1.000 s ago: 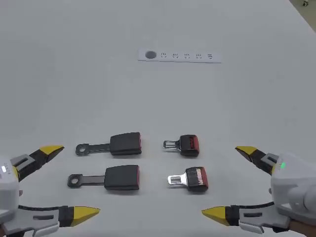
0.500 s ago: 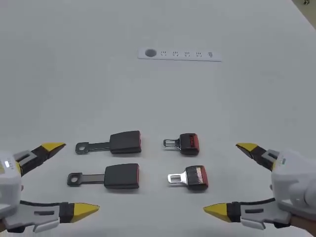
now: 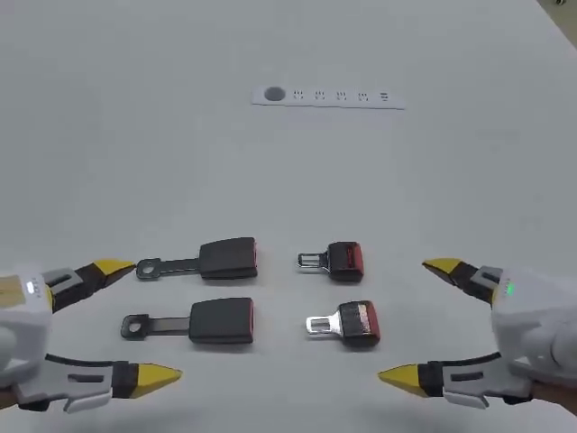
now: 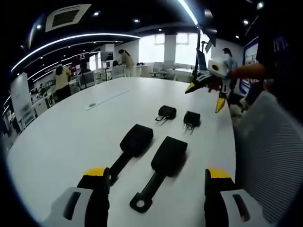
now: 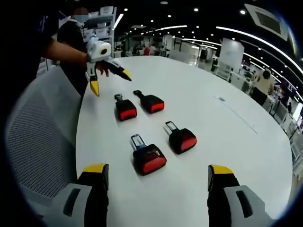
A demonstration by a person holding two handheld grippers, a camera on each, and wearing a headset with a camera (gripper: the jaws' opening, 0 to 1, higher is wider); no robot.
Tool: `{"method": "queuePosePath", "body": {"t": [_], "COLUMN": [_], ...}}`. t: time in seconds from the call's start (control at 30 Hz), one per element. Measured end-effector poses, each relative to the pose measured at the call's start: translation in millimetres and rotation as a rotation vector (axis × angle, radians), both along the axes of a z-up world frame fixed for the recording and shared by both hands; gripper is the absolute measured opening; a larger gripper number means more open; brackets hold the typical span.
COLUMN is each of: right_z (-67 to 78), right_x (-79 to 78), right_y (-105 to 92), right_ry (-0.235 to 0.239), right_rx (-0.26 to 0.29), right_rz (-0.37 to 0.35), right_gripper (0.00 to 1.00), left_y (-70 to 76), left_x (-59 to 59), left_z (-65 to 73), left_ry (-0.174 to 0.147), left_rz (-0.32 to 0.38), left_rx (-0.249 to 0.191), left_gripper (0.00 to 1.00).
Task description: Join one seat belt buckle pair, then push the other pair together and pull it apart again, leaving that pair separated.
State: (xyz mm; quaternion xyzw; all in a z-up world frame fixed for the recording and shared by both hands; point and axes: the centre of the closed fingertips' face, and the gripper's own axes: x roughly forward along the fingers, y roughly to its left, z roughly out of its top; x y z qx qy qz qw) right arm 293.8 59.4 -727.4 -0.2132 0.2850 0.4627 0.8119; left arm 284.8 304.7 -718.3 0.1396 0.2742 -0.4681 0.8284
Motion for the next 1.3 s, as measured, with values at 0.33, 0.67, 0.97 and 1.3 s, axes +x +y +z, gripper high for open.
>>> {"method": "queuePosePath", "body": {"t": [0.33,0.67,0.97,1.3], "right_z": [-4.1,-11.2,-21.7,-29.5], "right_x": [0.9,1.1,0.7,1.9], "right_y": [7.8,10.9,14.9,19.6], "right_ry": [0.009,0.035,0.052,0.067], "right_rx": [-0.019,-0.044,-0.076,-0.099], "right_rz": [0.079,0.149,0.216,0.282], "right_gripper": [0.73,0.65,0.58,0.50], "left_y": [-12.2,-19.3,-25.1,-32.8], "left_x": [-2.9,-2.0,-2.6,0.3], "left_z": [-11.4,-21.7,-34.9,-42.5], "left_ry": [0.029,0.060,0.085,0.092], "left_rz": [-0.125,-0.216,-0.301,-0.368], "left_rx": [0.053,0.088,0.132,0.168], "left_gripper": [0.71,0.62,0.55,0.51]}}
